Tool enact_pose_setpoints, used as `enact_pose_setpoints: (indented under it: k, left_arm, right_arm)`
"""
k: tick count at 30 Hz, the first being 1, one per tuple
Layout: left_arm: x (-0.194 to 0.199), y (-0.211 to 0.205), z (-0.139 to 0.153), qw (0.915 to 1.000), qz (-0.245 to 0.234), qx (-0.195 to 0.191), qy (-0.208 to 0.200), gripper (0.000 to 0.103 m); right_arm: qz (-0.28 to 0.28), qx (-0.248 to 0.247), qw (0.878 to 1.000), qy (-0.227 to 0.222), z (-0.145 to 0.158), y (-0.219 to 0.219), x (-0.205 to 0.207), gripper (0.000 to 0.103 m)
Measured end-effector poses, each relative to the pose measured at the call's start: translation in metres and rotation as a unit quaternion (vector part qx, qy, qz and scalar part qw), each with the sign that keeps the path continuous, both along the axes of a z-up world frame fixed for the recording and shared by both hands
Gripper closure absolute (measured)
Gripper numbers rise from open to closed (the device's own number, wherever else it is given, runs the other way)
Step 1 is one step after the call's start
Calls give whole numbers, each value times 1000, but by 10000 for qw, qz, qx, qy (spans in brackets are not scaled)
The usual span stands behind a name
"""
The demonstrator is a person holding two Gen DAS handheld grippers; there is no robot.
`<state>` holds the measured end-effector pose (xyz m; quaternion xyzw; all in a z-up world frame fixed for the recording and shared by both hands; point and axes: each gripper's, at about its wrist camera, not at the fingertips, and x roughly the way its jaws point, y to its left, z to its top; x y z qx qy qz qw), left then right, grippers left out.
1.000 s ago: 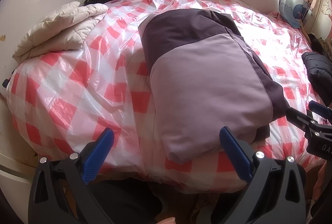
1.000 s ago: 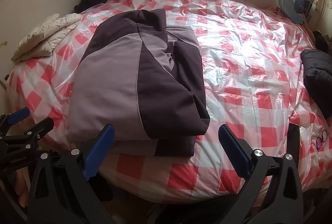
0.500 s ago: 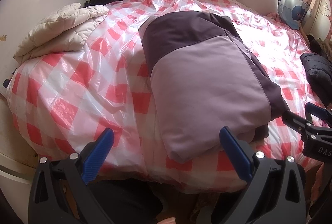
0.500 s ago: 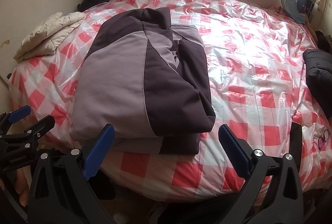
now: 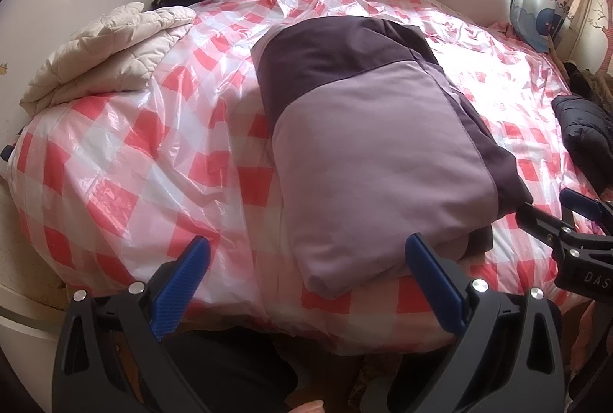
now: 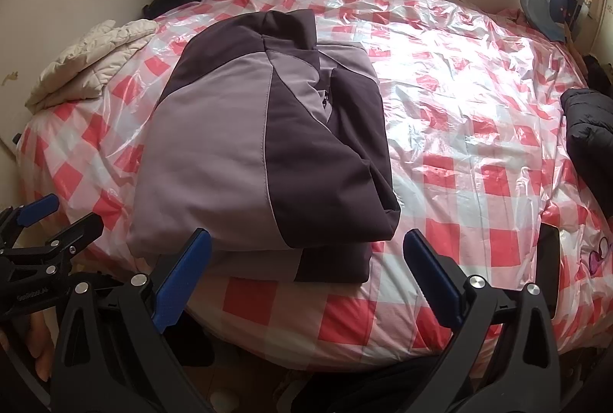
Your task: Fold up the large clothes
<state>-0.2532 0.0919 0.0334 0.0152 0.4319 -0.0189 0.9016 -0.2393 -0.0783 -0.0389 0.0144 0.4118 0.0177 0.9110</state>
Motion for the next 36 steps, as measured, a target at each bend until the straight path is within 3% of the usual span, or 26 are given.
enact_pose_setpoints:
  k: [7, 25, 36]
  left_arm:
    - [9, -4, -8, 9993, 13, 144, 347, 6]
    - [12, 7, -7, 9995, 167, 59, 266, 6]
    - [17, 8, -11, 9988, 269, 204, 354, 6]
  right_arm:
    - [29, -27, 10000, 8, -1, -2, 1, 6]
    - [51, -1, 10000, 56, -5, -2, 4, 6]
    - [77, 102, 9998, 123, -12, -8, 8, 6]
